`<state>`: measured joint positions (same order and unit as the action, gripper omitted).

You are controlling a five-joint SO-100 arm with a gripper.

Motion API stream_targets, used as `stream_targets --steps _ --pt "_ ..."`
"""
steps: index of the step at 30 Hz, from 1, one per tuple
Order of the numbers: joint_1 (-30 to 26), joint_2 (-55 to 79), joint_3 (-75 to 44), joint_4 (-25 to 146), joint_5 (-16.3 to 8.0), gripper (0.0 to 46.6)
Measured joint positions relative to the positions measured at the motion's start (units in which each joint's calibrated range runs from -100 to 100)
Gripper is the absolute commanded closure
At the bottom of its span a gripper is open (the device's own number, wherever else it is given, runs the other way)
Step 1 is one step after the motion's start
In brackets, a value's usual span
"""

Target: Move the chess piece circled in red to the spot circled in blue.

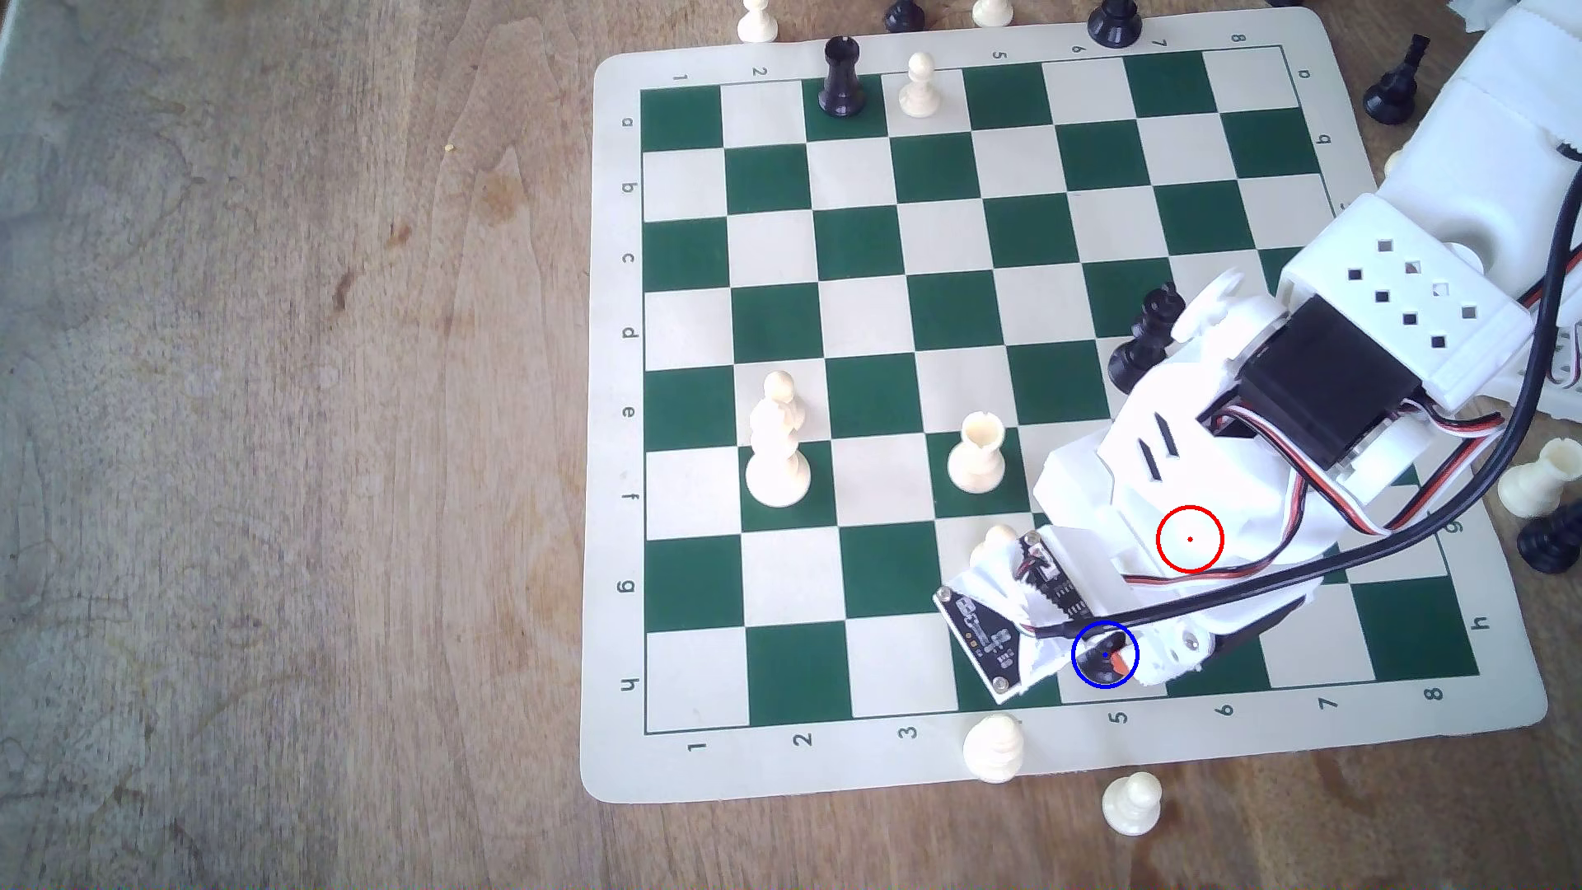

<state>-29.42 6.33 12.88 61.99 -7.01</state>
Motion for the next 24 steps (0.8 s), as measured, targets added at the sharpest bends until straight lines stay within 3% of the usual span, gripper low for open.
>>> stream_targets --steps 12,19,24 --pt "0.0 0.8 1.2 -0.8 0.4 44.0" --pt "-0.1 0.8 2.8 -1.2 0.5 35.8" --pt "-0.1 0.8 4.7 -0.8 1.1 35.8"
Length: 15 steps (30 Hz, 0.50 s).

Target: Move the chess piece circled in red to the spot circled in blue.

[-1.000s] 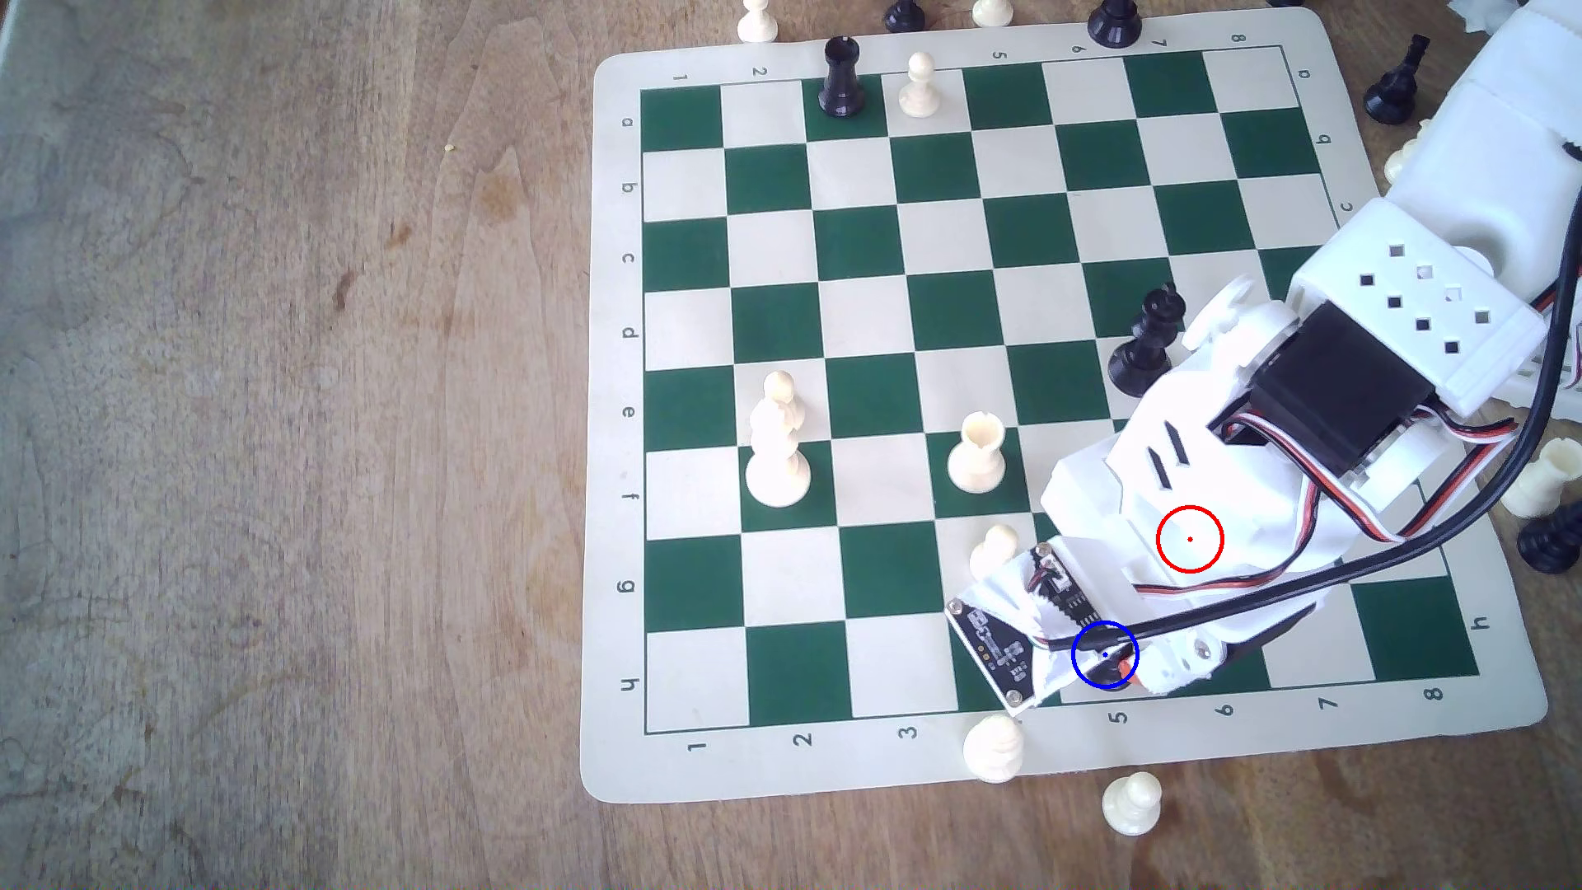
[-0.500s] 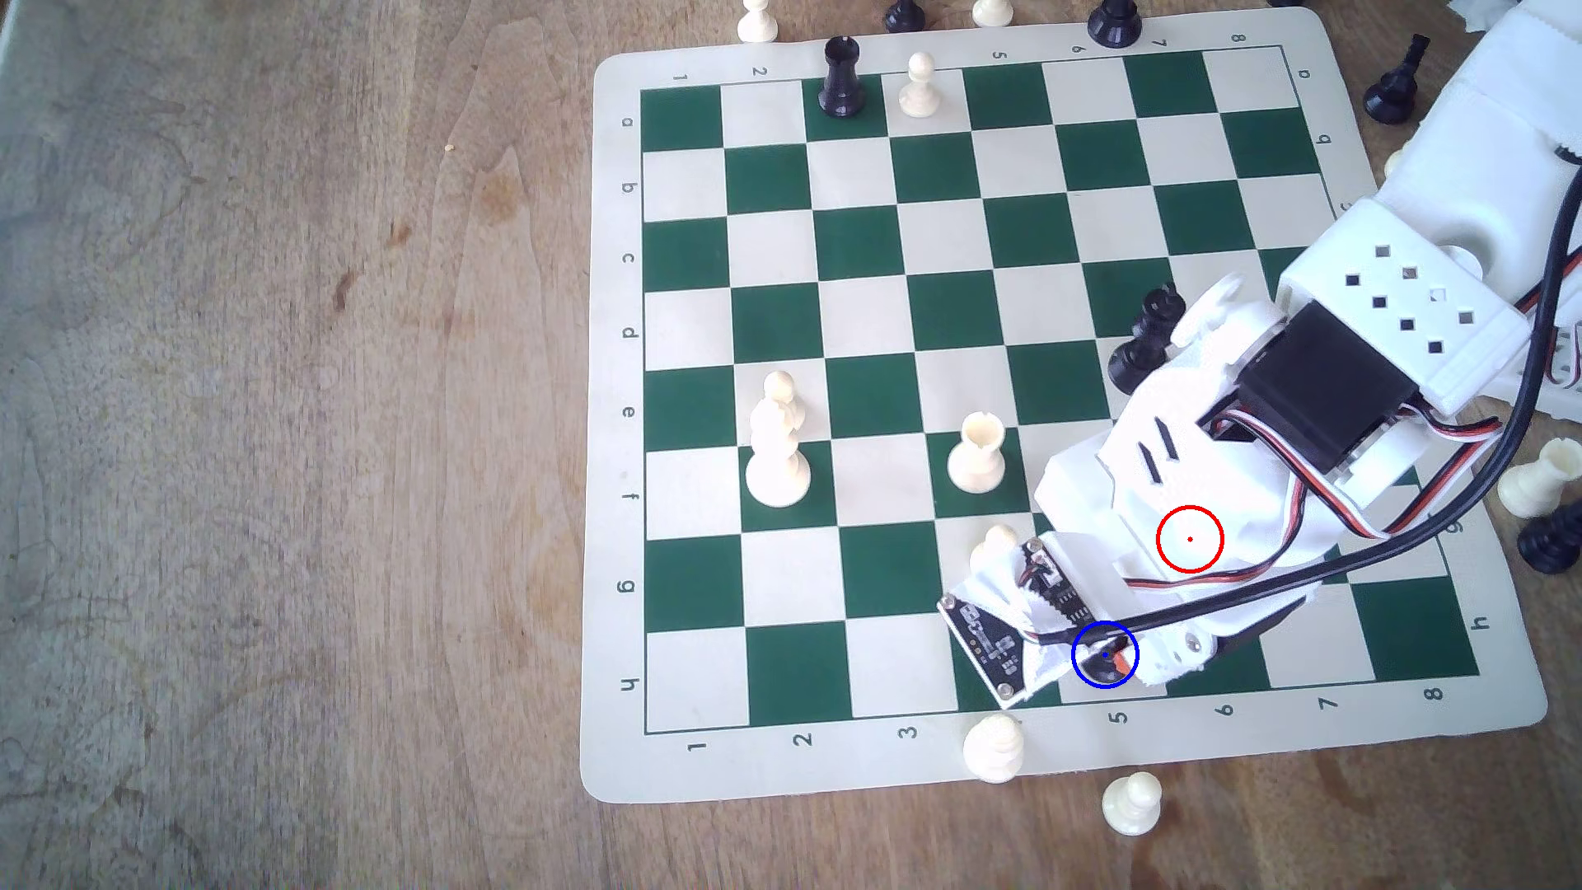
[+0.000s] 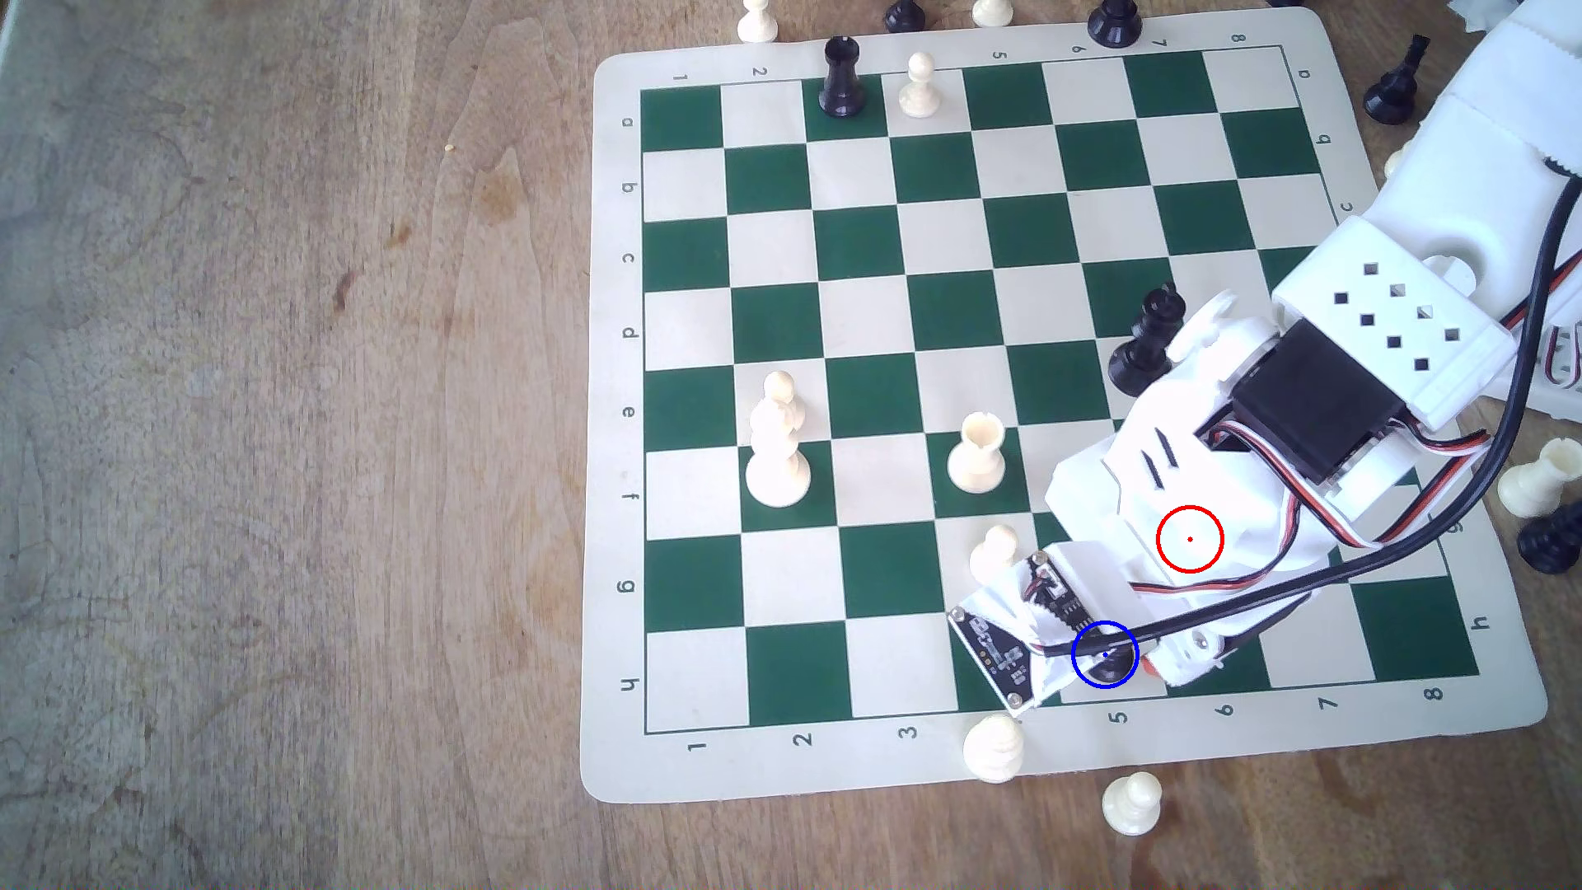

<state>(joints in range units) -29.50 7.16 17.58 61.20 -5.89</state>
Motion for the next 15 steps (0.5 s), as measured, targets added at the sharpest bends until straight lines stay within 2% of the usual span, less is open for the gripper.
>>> stream_targets --steps 7,15 --pt "1.0 -0.4 3.2 0.2 0.3 35.8" --pt "1.0 -10.1 4.2 4.2 0.3 36.1"
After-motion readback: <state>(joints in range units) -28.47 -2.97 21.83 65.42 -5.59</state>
